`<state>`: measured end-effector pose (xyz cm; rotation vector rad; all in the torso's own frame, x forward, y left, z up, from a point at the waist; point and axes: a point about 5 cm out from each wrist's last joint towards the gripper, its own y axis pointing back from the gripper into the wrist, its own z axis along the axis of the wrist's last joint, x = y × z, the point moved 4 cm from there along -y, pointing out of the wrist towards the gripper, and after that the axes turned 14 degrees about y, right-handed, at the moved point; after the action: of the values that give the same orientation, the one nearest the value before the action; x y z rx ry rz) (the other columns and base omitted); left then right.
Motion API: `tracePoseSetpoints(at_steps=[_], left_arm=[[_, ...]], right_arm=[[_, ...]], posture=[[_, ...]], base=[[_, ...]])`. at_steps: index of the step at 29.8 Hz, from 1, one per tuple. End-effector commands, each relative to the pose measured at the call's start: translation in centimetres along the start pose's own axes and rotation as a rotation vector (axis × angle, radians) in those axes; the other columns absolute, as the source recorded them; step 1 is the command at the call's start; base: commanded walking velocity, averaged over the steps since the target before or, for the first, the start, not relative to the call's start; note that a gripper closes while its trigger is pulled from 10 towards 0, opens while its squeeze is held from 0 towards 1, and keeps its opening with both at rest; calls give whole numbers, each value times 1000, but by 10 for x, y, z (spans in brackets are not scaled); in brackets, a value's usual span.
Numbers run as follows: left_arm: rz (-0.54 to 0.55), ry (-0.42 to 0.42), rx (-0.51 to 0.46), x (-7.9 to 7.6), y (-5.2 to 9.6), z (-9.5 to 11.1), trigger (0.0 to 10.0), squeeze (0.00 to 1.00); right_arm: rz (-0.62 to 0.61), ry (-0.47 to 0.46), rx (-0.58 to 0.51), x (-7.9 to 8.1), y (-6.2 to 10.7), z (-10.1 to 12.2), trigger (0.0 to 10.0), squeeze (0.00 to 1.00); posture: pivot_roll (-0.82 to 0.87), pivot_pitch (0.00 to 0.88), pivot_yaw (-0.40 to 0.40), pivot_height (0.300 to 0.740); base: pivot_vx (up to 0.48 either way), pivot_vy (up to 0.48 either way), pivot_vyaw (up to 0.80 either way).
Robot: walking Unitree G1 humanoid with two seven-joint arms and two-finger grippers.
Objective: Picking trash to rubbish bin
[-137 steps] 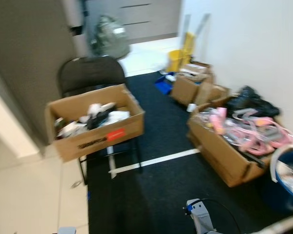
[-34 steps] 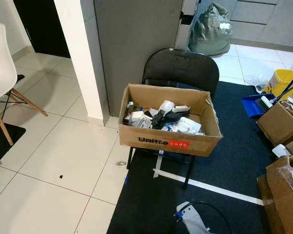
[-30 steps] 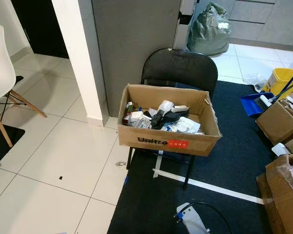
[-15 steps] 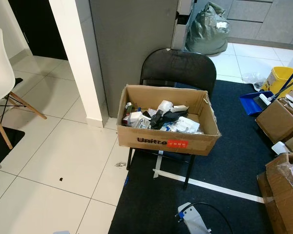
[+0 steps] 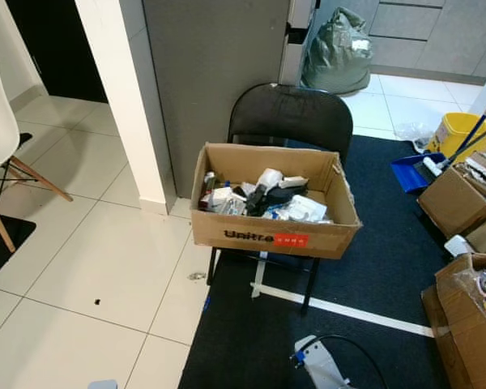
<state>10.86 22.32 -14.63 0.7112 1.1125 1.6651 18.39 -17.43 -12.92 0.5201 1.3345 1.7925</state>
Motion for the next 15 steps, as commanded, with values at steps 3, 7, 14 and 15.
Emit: tracePoseSetpoints(at_steps=[3, 7, 14, 15], left_arm=[[9, 6, 17, 2, 1, -5, 10000, 0], [17, 24, 12, 4, 1, -4, 10000, 0], [19, 23, 14, 5, 1, -3, 10000, 0], [18, 24, 14, 5, 1, -3, 10000, 0]], right_arm=[[7, -2, 4, 1, 0, 1, 10000, 0], [8, 2, -2, 2, -1, 4, 10000, 0], [8, -1, -6, 3, -1, 6, 10000, 0], [8, -2, -7, 3, -1, 6, 10000, 0]], posture=[[93, 29, -6, 740], [97, 25, -5, 740], [95, 27, 1, 740], [95, 27, 1, 740]], base=[[0, 0, 0], [0, 0, 0], [0, 0, 0], [0, 0, 0]])
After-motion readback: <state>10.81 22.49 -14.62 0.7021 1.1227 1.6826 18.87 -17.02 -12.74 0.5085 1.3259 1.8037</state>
